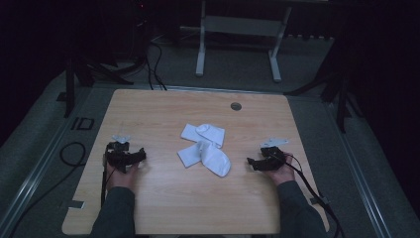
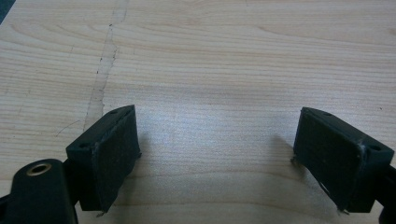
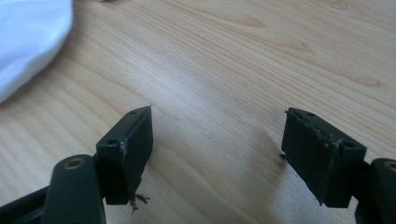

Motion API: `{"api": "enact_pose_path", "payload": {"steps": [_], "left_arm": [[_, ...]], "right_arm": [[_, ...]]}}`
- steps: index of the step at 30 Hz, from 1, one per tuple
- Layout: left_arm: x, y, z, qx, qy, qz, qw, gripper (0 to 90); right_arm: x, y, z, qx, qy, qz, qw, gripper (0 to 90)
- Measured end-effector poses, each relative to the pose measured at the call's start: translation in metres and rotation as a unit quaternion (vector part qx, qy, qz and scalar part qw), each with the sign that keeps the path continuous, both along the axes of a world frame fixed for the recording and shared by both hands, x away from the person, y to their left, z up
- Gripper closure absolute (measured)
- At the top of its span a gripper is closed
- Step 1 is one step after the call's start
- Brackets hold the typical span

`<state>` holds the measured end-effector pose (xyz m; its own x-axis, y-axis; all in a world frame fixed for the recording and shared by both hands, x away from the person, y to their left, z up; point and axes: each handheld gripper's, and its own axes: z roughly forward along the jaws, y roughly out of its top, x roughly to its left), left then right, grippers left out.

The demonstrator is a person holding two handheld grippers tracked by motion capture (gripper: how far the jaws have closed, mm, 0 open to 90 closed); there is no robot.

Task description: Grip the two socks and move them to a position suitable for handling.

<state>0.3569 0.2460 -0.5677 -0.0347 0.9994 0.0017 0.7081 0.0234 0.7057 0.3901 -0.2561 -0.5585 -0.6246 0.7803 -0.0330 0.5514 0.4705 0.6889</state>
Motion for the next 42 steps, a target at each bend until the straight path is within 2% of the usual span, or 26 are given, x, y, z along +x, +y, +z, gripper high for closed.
{"api": "enact_pose_path", "payload": {"steps": [8, 19, 25, 32, 42], "left_arm": [[0.000, 0.000, 0.000, 0.000, 0.000, 0.000, 1.0000, 14.1], [0.000, 0.000, 0.000, 0.000, 0.000, 0.000, 1.0000, 14.2], [0.000, 0.000, 0.000, 0.000, 0.000, 0.000, 1.0000, 14.1], [0.000, 0.000, 0.000, 0.000, 0.000, 0.000, 1.0000, 14.1], [0.000, 0.000, 0.000, 0.000, 0.000, -0.001, 1.0000, 14.2]], "right_arm": [[-0.007, 0.006, 0.007, -0.013, 0.001, 0.018, 0.9997, 27.1], [-0.010, 0.014, 0.015, -0.029, 0.002, 0.025, 0.9992, 27.3], [-0.016, 0.020, 0.023, -0.027, -0.008, 0.039, 0.9988, 29.7], [-0.021, 0.026, 0.031, -0.033, -0.015, 0.051, 0.9980, 37.8], [-0.025, 0.038, 0.035, -0.036, -0.020, 0.070, 0.9967, 52.1]]}}
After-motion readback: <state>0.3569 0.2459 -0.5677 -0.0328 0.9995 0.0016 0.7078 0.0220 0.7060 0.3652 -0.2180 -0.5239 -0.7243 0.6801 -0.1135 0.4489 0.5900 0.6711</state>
